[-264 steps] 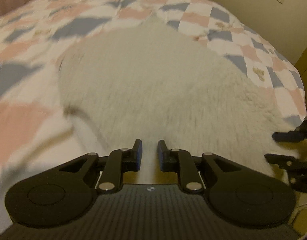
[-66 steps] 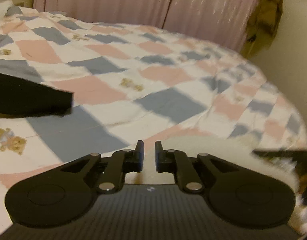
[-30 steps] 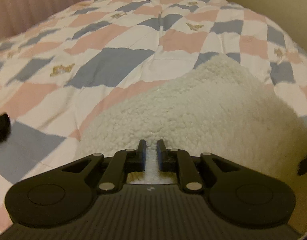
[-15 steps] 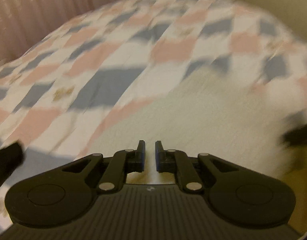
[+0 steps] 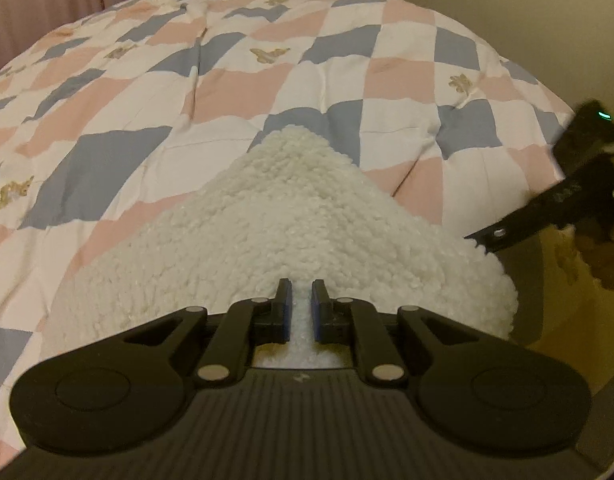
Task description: Fold clothes
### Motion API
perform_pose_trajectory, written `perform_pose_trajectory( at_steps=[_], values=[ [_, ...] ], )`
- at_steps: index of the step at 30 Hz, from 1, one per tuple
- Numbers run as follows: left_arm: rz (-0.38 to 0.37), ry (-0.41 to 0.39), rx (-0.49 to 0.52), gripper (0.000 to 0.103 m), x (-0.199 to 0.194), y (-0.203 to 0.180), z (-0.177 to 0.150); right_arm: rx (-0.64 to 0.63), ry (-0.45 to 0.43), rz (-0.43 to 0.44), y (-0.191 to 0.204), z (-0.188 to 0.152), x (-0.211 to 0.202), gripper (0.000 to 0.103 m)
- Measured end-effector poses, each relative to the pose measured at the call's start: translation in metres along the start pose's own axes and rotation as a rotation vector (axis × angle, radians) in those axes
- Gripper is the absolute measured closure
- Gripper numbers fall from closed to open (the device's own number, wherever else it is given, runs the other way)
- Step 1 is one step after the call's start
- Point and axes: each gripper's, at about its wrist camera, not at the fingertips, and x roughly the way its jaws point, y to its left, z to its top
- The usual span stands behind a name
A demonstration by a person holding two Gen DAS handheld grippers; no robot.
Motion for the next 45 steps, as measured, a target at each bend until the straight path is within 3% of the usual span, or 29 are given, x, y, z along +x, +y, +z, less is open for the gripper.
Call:
perform_pose_trajectory(
  at_steps=[4, 8, 14, 21, 24, 27, 28, 30, 32, 33, 36, 37, 40, 45],
  values=[
    [0.006, -0.003, 0.001, 0.093, 0.000, 0.001, -0.001, -0.015, 0.191, 0.089, -0.002, 0.019, 0.046, 0.097],
    [0.012, 0.006, 0.009, 0.094, 0.004, 0.002, 0.001, -0.013, 0.296, 0.136, -0.004, 0.030, 0.075, 0.096],
    [0.013, 0.043, 0.028, 0.095, 0.017, -0.002, 0.004, -0.152, 0.503, 0.042, 0.000, 0.025, 0.082, 0.097],
    [0.014, 0.033, 0.024, 0.095, 0.020, -0.002, 0.001, -0.187, 0.387, -0.096, 0.009, 0.003, 0.048, 0.100],
    [0.037, 0.018, 0.029, 0.095, 0.020, -0.003, 0.000, -0.222, 0.352, -0.298, 0.025, -0.024, 0.020, 0.098],
    [0.021, 0.008, -0.012, 0.095, 0.018, 0.003, 0.001, -0.215, 0.104, -0.422, 0.059, -0.044, -0.016, 0.096],
    [0.019, 0.003, -0.014, 0.095, 0.018, 0.003, 0.000, -0.248, -0.030, -0.427, 0.081, -0.053, -0.028, 0.095],
    [0.017, -0.004, -0.016, 0.095, 0.017, 0.003, -0.001, -0.339, -0.190, -0.412, 0.118, -0.070, -0.030, 0.094],
    [0.013, -0.007, -0.017, 0.095, 0.018, 0.003, 0.000, -0.476, -0.277, -0.404, 0.148, -0.093, -0.012, 0.094],
    [0.009, -0.007, -0.016, 0.095, 0.018, 0.004, 0.000, -0.530, -0.283, -0.416, 0.157, -0.102, 0.004, 0.096],
    [-0.006, -0.003, 0.010, 0.095, 0.019, 0.005, -0.001, -0.671, -0.197, -0.629, 0.146, -0.120, 0.050, 0.102],
    [-0.011, -0.002, 0.022, 0.095, 0.018, 0.005, -0.003, -0.673, -0.177, -0.663, 0.138, -0.121, 0.057, 0.102],
    [-0.008, -0.022, 0.025, 0.096, 0.001, 0.006, -0.009, -0.608, -0.176, -0.613, 0.138, -0.116, 0.061, 0.101],
    [0.043, -0.081, -0.001, 0.099, -0.059, 0.007, -0.030, -0.614, -0.157, -0.614, 0.135, -0.114, 0.057, 0.099]
  ],
)
